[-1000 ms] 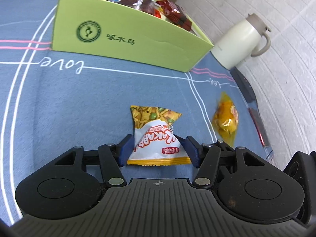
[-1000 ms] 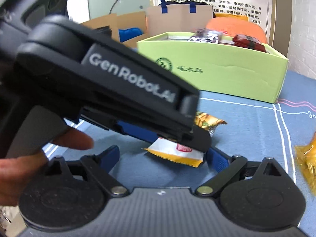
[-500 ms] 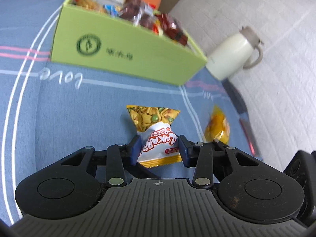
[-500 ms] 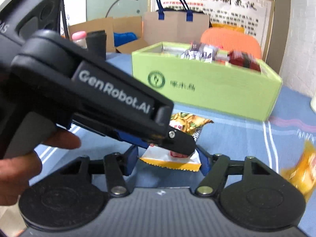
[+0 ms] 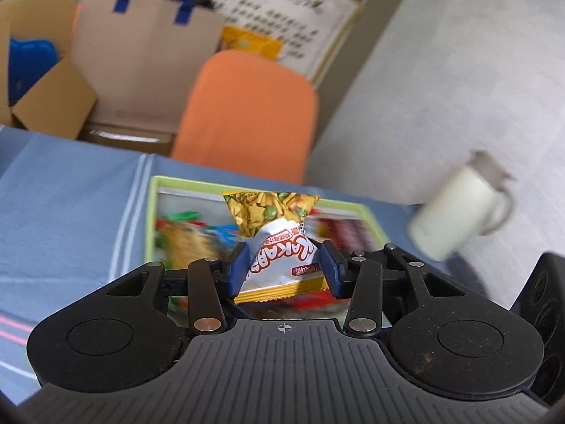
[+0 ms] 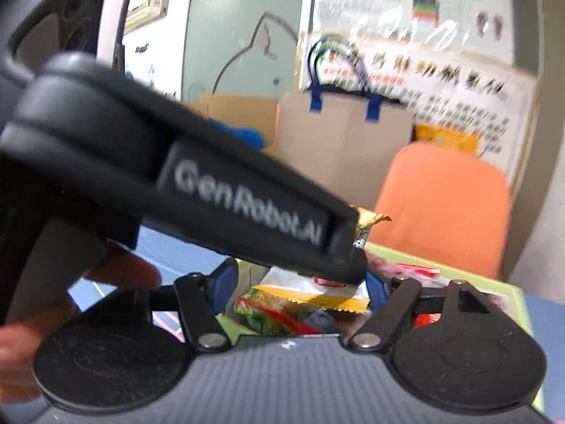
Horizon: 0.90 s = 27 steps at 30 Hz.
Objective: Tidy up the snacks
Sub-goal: 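Carry the candy bag with the left tool into the box and release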
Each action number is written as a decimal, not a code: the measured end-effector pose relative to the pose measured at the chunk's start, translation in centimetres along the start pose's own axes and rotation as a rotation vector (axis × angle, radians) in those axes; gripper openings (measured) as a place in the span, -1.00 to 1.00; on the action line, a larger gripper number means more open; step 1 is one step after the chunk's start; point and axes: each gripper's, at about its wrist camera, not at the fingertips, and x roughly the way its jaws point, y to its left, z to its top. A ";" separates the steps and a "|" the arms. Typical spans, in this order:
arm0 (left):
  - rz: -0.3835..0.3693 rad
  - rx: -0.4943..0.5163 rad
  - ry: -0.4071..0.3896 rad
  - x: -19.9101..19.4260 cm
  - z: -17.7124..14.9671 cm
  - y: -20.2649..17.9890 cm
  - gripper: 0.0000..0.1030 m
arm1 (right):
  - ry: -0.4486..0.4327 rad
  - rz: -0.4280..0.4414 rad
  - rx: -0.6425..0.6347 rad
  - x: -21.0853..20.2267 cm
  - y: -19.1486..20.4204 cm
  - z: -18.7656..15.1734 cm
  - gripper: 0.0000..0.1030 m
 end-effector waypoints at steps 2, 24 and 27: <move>0.024 -0.018 0.035 2.2 0.4 1.3 -0.53 | 0.040 0.023 0.004 2.0 -0.7 -0.5 0.56; -0.094 0.023 -0.108 -5.4 -2.7 -2.3 0.38 | -0.128 -0.196 0.066 -12.8 -0.7 -5.7 0.98; -0.111 0.049 -0.094 -6.0 -4.1 -4.4 0.38 | -0.112 -0.266 0.094 -15.2 -1.4 -8.0 0.98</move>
